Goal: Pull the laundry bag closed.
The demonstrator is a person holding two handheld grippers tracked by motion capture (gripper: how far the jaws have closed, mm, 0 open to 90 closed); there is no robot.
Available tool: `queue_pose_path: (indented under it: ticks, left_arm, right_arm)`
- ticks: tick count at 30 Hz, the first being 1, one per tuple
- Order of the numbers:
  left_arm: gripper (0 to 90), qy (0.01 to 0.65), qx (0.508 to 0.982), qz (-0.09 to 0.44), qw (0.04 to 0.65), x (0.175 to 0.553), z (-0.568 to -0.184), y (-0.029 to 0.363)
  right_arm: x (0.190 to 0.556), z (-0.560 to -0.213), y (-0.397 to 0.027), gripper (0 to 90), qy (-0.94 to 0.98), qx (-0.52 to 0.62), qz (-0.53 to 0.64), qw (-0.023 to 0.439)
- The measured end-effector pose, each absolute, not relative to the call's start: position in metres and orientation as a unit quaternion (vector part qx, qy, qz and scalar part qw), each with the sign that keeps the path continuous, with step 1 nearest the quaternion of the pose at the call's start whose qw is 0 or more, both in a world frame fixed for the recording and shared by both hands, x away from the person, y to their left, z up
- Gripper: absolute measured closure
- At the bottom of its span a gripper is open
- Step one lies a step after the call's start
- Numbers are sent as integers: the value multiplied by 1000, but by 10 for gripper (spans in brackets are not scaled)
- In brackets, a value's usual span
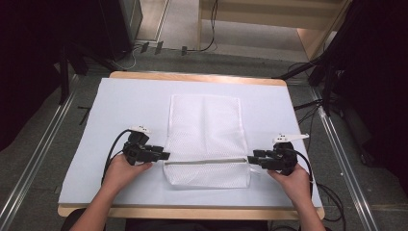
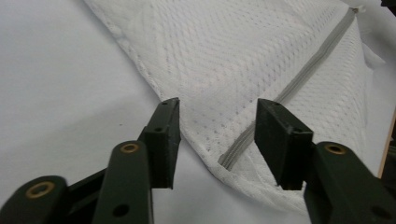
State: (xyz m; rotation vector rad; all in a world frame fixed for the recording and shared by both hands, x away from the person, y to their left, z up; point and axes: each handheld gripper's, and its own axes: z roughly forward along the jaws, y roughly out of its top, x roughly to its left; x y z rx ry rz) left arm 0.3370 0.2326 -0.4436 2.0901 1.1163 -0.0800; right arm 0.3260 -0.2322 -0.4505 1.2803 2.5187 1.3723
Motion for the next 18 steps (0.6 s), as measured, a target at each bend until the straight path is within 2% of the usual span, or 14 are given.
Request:
queue_pose_path:
  ticks: [4,13,18]
  left_arm:
    - [441,439,815,-19,379,337,-440,238]
    - [409,452,805,12,384,336,-433,255]
    - [389,454,804,29,383,336,-430,263]
  right_arm:
    - [325,-451,-237,506,801,399,445,30]
    - [326,-450,-255,436,791,414,446,61]
    - [327,-450,-269,367,778,435,446,85]
